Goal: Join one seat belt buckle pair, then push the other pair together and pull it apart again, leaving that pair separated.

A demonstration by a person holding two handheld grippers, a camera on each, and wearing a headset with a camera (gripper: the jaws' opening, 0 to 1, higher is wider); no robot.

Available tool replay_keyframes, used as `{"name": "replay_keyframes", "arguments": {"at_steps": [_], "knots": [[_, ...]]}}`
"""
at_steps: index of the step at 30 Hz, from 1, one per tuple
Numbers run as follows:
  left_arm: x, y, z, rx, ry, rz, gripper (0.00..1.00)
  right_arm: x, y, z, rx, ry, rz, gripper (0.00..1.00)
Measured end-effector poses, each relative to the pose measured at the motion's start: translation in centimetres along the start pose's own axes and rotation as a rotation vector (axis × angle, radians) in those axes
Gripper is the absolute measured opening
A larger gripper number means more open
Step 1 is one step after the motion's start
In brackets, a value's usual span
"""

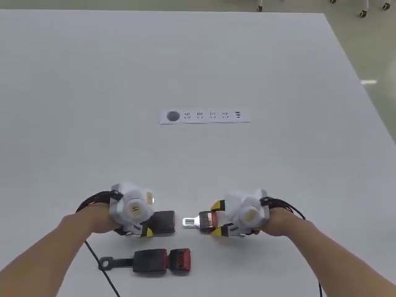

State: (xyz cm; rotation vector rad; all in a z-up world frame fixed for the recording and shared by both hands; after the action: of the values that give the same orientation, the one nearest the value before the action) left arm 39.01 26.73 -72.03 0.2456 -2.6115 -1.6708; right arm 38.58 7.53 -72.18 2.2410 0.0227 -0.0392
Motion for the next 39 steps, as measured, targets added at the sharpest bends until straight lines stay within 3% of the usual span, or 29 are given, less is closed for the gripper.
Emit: {"name": "replay_keyframes", "arguments": {"at_steps": [14, 29, 39], "knots": [[0.2, 0.1, -0.2, 0.007, 0.009, -0.005, 0.32, -0.1, -1.0, -1.8, 0.015, 0.006, -0.012, 0.30], [0.2, 0.4, -0.3, 0.011, 0.016, -0.006, 0.31, 0.0, -1.0, -2.0, 0.003, 0.017, -0.015, 0.30], [0.2, 0.1, -0.2, 0.009, 0.021, -0.009, 0.31, 0.0, -1.7, -2.9, 0.029, 0.011, -0.018, 0.30]]}}
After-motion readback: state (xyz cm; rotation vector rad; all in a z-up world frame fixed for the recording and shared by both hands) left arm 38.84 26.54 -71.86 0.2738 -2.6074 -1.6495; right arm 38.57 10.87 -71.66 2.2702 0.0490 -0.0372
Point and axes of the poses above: the centre of the closed fingertips' face, and the gripper's own axes: y roughly backward along the fingers, x roughly to its right, z roughly out of its underside, the point moved 6 cm from there along y, roughly backward along the fingers, and after that the axes turned 6 degrees about -z, right-handed, at the moved point
